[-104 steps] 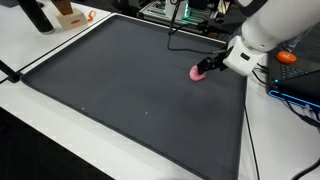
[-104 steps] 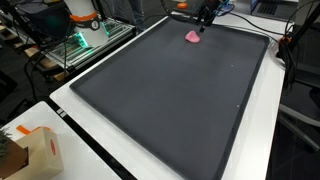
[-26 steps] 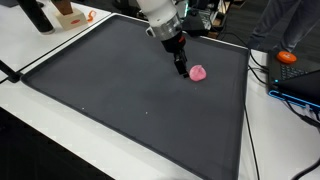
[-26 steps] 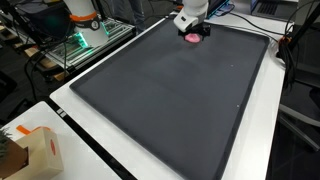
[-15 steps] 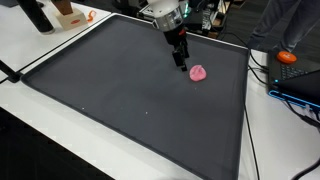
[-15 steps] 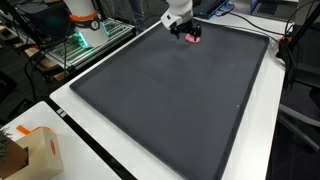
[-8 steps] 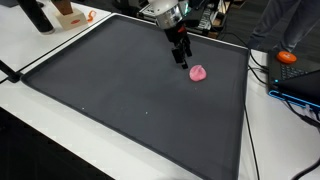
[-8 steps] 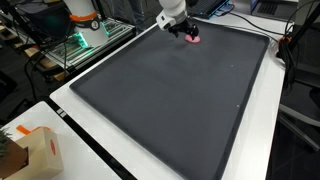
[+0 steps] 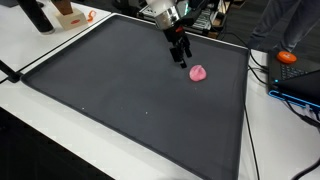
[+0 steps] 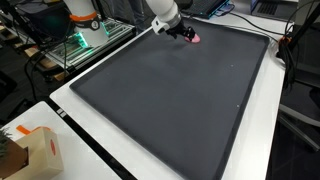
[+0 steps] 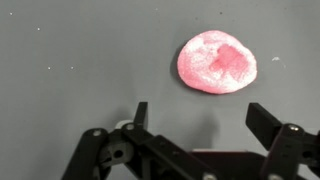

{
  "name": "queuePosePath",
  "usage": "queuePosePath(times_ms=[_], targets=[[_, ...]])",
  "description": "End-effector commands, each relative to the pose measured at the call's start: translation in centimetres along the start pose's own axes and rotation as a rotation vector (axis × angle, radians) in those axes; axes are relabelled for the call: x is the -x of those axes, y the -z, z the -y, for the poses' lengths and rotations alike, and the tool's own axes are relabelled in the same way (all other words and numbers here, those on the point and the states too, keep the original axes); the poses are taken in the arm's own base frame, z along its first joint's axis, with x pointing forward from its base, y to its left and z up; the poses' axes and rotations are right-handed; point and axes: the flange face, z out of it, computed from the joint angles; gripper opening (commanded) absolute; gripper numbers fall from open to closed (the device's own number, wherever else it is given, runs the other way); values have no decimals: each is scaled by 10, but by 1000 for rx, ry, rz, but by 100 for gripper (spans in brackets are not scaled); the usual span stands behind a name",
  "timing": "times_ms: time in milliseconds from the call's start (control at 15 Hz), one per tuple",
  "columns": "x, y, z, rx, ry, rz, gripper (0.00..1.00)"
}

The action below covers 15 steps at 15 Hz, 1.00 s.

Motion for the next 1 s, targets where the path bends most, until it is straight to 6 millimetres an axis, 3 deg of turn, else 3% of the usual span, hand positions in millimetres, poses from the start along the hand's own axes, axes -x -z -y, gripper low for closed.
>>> queuePosePath(times_ms=[0,533,667,933], targets=[[-9,0,-15,-24,-14,19,100],[-9,-2,-20,-44,-2,49,100],[-1,-7,-25,47,46,97,100],[17,-8,-17,128,191,62,100]])
